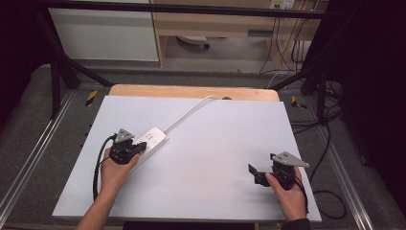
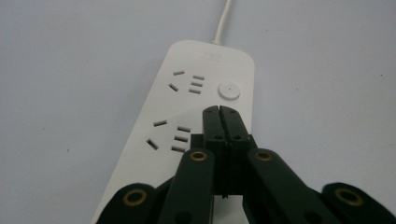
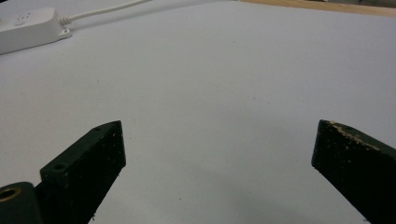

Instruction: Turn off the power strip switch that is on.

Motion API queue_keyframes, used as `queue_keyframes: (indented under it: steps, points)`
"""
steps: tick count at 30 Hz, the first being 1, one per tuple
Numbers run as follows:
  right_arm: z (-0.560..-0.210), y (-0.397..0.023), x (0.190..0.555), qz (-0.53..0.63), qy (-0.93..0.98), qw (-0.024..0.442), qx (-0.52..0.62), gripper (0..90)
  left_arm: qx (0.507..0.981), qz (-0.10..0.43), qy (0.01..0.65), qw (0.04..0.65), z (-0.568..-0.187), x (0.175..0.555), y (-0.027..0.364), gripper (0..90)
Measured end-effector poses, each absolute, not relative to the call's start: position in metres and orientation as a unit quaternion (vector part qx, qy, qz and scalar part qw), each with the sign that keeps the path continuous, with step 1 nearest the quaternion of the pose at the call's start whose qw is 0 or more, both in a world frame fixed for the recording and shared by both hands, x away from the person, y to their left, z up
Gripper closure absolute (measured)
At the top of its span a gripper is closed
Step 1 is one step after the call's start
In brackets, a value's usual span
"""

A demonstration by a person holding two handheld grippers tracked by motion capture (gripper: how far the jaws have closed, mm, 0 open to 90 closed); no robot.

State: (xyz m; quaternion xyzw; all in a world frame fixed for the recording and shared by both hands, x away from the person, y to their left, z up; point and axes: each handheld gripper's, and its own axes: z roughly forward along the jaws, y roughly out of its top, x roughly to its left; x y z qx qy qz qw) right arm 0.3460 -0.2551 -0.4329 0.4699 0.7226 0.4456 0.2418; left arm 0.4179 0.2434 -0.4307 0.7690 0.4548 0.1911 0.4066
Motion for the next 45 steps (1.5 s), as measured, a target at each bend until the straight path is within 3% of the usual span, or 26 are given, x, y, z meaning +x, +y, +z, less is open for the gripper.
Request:
queue_keyframes:
  steps: [45]
  points:
    - [-0.4334, -0.2538, 0.3452, 0.442, 0.727, 0.240, 0.468, 3.6, 0.778, 0.190, 0.450, 0.396, -0.4313, 0.4185, 0.2406, 90.0]
